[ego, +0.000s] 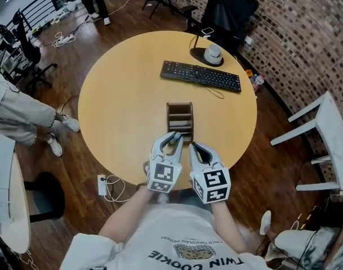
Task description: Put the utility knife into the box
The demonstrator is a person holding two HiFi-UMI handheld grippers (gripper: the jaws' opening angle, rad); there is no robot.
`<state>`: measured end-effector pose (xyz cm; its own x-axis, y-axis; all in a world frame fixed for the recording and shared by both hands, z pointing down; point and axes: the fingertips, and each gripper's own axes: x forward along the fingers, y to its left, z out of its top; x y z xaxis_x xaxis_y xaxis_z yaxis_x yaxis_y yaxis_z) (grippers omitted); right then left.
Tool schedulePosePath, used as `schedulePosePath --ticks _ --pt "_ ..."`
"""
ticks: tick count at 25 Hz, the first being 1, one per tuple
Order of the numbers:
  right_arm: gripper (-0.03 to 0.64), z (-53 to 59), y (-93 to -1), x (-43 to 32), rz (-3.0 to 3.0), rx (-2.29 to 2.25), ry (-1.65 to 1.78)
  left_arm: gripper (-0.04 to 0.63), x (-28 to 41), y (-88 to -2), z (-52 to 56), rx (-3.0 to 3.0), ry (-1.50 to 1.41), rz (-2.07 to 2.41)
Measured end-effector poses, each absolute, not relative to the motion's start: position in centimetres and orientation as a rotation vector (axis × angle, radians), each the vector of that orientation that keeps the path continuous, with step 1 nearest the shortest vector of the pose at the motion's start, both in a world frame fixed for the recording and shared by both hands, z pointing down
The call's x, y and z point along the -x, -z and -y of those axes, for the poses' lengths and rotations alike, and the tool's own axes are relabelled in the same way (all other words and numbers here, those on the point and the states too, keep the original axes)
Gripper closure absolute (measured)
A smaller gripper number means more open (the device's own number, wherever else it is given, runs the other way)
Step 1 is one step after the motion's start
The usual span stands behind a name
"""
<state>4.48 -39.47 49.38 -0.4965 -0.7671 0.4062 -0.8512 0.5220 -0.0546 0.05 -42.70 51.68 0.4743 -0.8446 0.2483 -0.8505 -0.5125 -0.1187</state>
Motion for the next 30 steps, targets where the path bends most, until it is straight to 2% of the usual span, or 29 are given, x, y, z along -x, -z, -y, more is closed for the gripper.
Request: schedulePosePath --ticks 30 --pt "0.615 40.7 -52.2 -4.1 2.424 -1.233 -0.420 0.522 1.0 -56.7 44.5 -2.513 -0.559 1.614"
